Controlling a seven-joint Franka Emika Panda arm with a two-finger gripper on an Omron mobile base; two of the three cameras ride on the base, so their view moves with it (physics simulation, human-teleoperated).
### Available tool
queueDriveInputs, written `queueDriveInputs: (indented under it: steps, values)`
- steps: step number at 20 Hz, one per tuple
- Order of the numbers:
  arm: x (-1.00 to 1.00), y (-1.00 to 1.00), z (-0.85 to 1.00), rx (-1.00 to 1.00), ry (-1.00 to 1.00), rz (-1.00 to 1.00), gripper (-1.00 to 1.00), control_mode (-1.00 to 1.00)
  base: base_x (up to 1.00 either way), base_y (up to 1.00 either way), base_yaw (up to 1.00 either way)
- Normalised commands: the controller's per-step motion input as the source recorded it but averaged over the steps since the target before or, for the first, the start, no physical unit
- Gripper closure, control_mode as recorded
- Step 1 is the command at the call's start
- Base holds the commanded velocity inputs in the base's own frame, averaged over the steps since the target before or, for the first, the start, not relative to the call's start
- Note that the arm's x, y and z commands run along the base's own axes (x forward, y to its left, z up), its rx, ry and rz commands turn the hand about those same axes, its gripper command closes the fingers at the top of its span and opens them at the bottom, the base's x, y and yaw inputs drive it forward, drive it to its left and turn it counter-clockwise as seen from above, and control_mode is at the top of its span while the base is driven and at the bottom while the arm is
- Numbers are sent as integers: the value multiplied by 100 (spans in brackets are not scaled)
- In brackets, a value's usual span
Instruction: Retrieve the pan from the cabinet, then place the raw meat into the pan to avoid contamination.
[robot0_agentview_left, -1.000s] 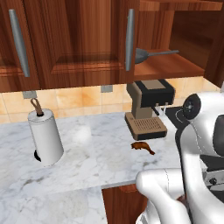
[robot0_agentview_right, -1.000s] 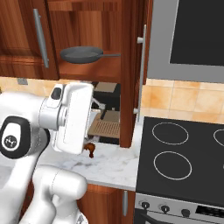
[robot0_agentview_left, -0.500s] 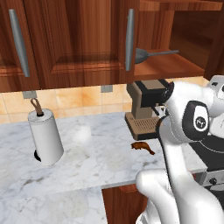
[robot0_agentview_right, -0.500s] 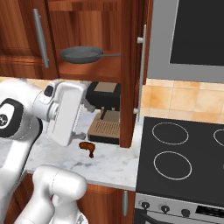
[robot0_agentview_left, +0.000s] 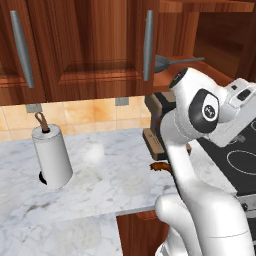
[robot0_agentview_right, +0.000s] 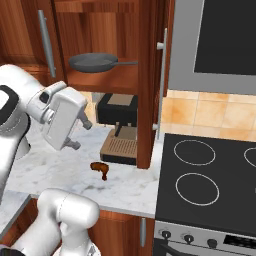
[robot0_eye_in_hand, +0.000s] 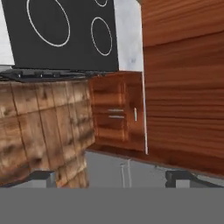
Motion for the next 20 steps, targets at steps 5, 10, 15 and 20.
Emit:
queueDriveInputs:
  steps: [5,10,15,20]
  values:
    - [11,41,0,29,-33,-7,-100,-100,0,0,0]
    - [0,30,7,30,-30,0,-100,-100,0,0,0]
    - [0,37,24,7,-29,21,-100,-100,0,0,0]
    - [-3,17,48,2,-29,23,-100,-100,0,0,0]
